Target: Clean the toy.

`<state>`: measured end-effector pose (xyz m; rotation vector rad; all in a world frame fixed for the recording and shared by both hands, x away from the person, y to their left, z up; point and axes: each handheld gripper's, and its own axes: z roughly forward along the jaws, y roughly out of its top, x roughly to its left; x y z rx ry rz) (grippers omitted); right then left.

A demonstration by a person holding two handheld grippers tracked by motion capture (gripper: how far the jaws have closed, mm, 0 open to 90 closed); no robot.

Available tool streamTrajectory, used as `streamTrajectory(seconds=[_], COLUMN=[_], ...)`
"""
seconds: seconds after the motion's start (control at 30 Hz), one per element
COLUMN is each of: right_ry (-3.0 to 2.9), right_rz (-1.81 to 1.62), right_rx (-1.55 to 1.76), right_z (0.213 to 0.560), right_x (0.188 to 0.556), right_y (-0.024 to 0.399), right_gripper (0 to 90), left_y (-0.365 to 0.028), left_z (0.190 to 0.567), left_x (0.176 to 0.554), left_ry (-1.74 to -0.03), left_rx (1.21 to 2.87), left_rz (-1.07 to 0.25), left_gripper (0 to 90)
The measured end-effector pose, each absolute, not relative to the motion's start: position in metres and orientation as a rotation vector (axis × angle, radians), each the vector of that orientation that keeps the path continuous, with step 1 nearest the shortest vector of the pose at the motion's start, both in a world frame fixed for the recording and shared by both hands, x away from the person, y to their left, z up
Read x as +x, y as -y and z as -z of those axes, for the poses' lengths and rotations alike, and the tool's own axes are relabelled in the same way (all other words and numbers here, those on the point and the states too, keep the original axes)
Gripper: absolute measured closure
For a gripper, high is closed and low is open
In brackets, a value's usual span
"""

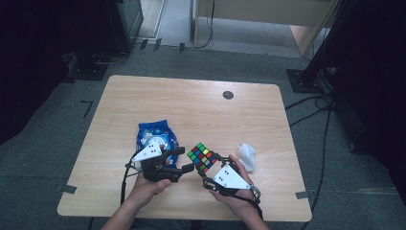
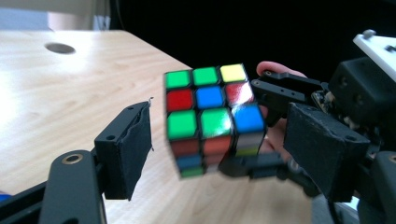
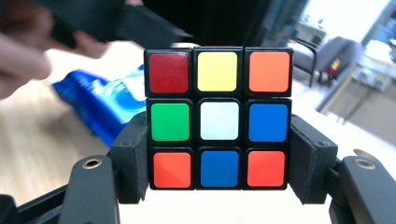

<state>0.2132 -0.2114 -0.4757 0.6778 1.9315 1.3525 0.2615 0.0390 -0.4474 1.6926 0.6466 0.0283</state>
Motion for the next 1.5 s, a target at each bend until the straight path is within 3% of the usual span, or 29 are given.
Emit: streamTrajectory(seconds=[0.33,0.67,1.0,1.5], right_ry=[-1.77,-1.744,-1.836,-1.91], right_rz=[-1.524,-1.655,-1.663,-1.745], right_rx=[1.019,1.096,1.134,1.299], right_z=[0.468,0.46,0.465,0.466], right_x=[0.217,0.208,0.207,0.211], right_y=[0.232,0.224,0.208,0.209], right_gripper=[34.7,34.7,34.6,34.2], left_y=[-0.026,0.005,0.009,0.012], left_z=[0.464,0.478,0.474,0.479], left_x=[0.262,0.246,0.23,0.229], left_ry=[-0.724,-0.657,-0.489,-0.469], left_rx=[1.736,1.927,1.889,1.905], left_rz=[-0.06,-0.308,-0.445,-0.509], left_gripper=[23.2,24.7,25.5,29.2])
